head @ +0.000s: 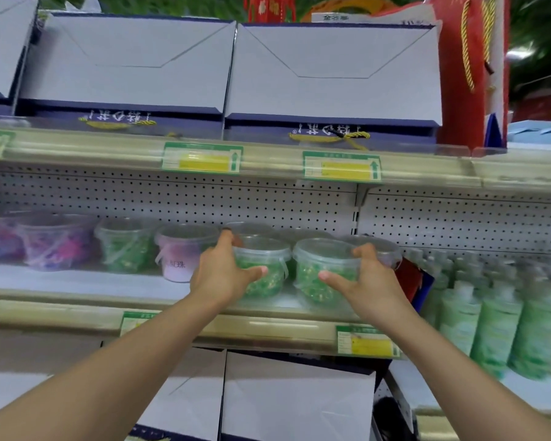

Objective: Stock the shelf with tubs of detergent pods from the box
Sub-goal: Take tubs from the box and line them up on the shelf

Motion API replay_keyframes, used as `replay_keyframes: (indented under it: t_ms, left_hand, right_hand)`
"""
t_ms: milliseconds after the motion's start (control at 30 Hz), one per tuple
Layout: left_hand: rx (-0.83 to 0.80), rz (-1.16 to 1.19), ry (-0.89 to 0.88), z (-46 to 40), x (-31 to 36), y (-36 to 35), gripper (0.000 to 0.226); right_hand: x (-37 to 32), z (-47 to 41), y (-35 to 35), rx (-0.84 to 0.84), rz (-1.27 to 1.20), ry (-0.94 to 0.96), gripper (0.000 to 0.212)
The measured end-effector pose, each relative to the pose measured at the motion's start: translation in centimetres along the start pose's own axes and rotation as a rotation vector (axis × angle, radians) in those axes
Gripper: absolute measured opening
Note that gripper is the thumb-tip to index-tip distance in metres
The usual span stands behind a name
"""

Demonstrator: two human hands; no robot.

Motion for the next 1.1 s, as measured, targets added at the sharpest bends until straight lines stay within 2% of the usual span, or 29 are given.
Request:
replay_keyframes:
  t_ms: [100,300,433,533,600,700,833,967,1100]
  left_hand:
    - [0.007,-0.078,0.007,-0.9,-0.7,-0.7,0.058]
    - [0.115,-0.086,-0.058,-0.6,-1.6,0.1,0.039]
    - [0.129,-0.130,-0.106,-0.4,-1.4,0.3,0.036]
    - [0.115,-0.176,-0.107,-0.4,-0.8,0.3,0.035]
    - [0.083,-0.211,-0.109,-0.3,-0.6,0.2,0.037]
    - [0.018,-0.295,-0.128,0.5,-0.6,0.2,0.055]
    - [0.004,-0.367,-0.176,3.1,-0.8,1.2,0.070]
    - [0.018,-0.424,-0.261,6.0,-1.4,2.8,0.062]
    - [-0.008,-0.456,-0.315,9.8,-3.4,4.1,0.052]
  right_hand:
    - [-0.5,-1.0,-1.2,-0.017,0.043,0.002,0.072]
    - [-0.2,-0.9,-1.5,0.080,0.201,-0.029,0.056]
    - [-1.0,0.1,-0.9,0.118,0.393,-0.022,0.059]
    - [-1.4,0.1,-0.9,0.142,0.435,-0.019,0.062]
    - [-1.3,0.0,-1.1,0.128,0.419,-0.028,0.062]
    - [-1.2,0.6,-1.5,0.065,0.459,-0.028,0.064]
    - [-3.9,2.8,-1.3,0.119,0.524,0.160,0.076]
    - [-6.9,6.5,-3.3,0.055,0.384,0.362,0.074]
    - [-8.1,10.7,-6.5,-0.013,0.367,0.410,0.065]
Point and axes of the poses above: each hand's wrist, its own z-axis away from the middle knuckle, its own y-axis out of the back of the hand, x = y × z, the point moved 7 cm from there along -z, towards the middle knuckle, and after that the axes turned 5 degrees about y, right-handed, at the moved point
